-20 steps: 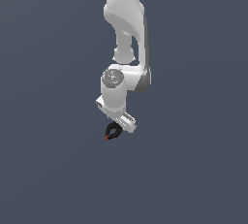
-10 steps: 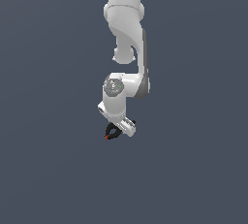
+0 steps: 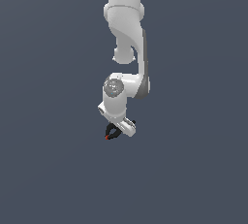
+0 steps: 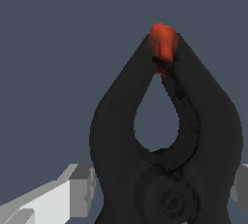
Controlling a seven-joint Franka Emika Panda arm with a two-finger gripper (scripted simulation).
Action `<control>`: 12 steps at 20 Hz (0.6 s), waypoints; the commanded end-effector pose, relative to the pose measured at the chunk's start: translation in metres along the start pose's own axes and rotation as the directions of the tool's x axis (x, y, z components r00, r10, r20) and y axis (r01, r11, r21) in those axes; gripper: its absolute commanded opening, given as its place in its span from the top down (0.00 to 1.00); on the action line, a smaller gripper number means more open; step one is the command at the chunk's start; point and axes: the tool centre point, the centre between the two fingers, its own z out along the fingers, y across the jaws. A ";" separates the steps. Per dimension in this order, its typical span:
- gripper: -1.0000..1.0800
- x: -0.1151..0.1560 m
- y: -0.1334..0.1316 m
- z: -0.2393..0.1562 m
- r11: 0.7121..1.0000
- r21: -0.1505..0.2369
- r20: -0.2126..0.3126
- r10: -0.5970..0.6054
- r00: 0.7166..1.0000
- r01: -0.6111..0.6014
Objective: Pick up the object and move it to a goal position.
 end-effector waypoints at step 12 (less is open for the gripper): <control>1.00 -0.005 0.006 -0.022 1.000 0.000 0.000 0.001 1.000 -0.001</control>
